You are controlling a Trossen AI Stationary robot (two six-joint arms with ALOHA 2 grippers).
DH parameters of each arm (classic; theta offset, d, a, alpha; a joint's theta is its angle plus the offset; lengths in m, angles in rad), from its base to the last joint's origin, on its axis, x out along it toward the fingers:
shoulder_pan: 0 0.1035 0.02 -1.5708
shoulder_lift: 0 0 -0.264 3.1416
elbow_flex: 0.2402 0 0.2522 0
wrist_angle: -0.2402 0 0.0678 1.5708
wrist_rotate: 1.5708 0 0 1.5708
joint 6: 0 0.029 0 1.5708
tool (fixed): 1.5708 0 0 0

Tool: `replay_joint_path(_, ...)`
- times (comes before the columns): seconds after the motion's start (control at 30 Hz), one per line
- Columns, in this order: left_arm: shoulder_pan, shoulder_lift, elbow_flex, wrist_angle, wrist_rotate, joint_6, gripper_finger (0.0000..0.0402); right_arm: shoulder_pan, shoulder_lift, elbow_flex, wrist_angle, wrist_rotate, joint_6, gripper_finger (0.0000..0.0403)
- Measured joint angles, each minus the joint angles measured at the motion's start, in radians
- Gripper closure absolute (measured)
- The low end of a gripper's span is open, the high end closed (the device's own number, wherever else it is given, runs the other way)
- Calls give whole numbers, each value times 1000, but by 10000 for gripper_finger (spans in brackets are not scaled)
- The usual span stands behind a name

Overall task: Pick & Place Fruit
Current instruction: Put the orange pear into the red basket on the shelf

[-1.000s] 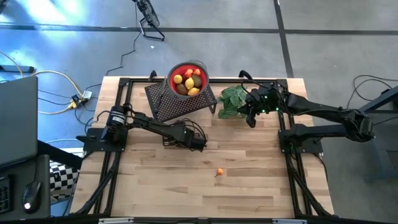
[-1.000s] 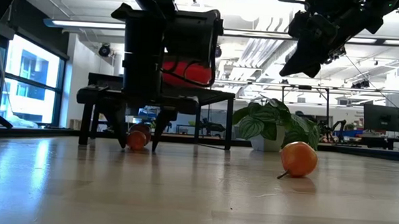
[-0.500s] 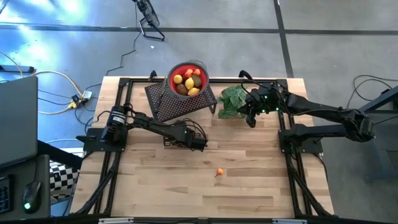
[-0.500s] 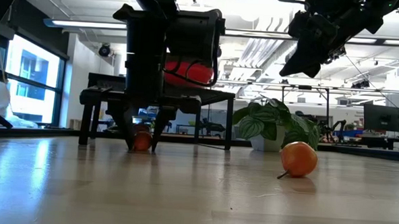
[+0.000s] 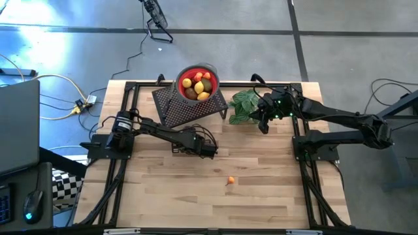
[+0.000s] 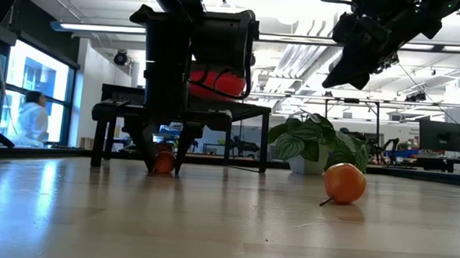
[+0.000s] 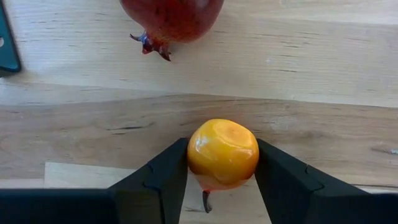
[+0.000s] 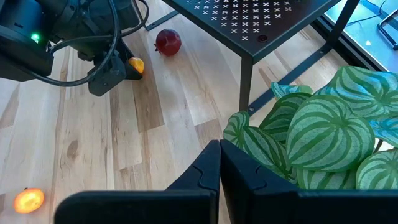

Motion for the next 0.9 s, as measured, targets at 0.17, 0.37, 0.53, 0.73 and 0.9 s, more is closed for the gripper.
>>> replay_joint_path(0.17,0,0,-1,7,0,20,232,0,0,0,0,0,0,400)
replay_joint_path(0.37,4,2,58,-28,20,100,232,0,0,0,0,0,0,400)
replay_joint_path(0.53,13,1,143,-53,37,199,234,0,0,0,0,0,0,400)
replay_joint_path(0.73,14,0,232,-56,9,266,260,0,0,0,0,0,0,400)
replay_joint_path(0.9,14,0,313,-63,-15,331,266,0,0,0,0,0,0,400)
